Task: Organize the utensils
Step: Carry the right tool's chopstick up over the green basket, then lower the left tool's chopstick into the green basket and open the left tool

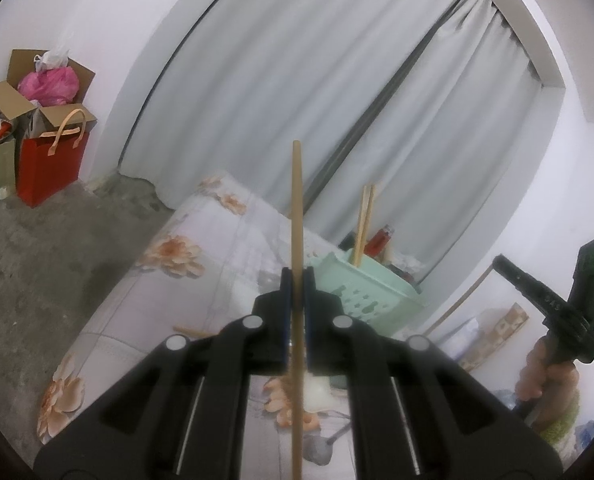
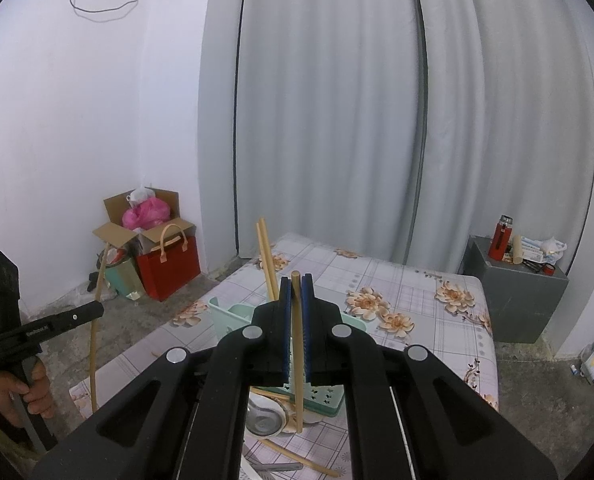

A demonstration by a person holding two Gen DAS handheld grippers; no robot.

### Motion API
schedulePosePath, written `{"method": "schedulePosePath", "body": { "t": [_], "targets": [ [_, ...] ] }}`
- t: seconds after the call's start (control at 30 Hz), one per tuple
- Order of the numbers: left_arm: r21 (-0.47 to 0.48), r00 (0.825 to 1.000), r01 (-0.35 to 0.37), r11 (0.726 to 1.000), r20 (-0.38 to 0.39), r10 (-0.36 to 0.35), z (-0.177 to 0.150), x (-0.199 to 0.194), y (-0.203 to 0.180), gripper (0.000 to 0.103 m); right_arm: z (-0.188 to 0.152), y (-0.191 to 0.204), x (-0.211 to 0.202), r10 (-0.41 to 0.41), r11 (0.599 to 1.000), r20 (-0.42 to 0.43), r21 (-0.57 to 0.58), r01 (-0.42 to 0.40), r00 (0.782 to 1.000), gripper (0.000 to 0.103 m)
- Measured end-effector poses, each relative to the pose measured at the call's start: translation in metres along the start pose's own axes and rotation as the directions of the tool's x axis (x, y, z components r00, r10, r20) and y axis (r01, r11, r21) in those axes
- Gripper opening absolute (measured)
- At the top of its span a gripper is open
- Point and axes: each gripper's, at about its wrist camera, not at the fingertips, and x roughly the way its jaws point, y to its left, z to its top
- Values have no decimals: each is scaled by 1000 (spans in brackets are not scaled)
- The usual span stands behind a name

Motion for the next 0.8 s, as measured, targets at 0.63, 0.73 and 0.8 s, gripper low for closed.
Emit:
{"method": "schedulePosePath", "body": {
  "t": [0.63,0.73,0.8],
  "targets": [
    [30,999,39,999,15,-40,3,1,-9,4,7,-1,-2,16,1000,4,11,-16,1000,5],
    [52,997,66,997,33,-67,10,1,-14,4,10,0,-2,16,1000,11,16,-16,1000,5],
    [75,996,85,994,33,-88,15,3,-19,4,11,2,-4,15,1000,19,17,-15,1000,5]
  ]
}}
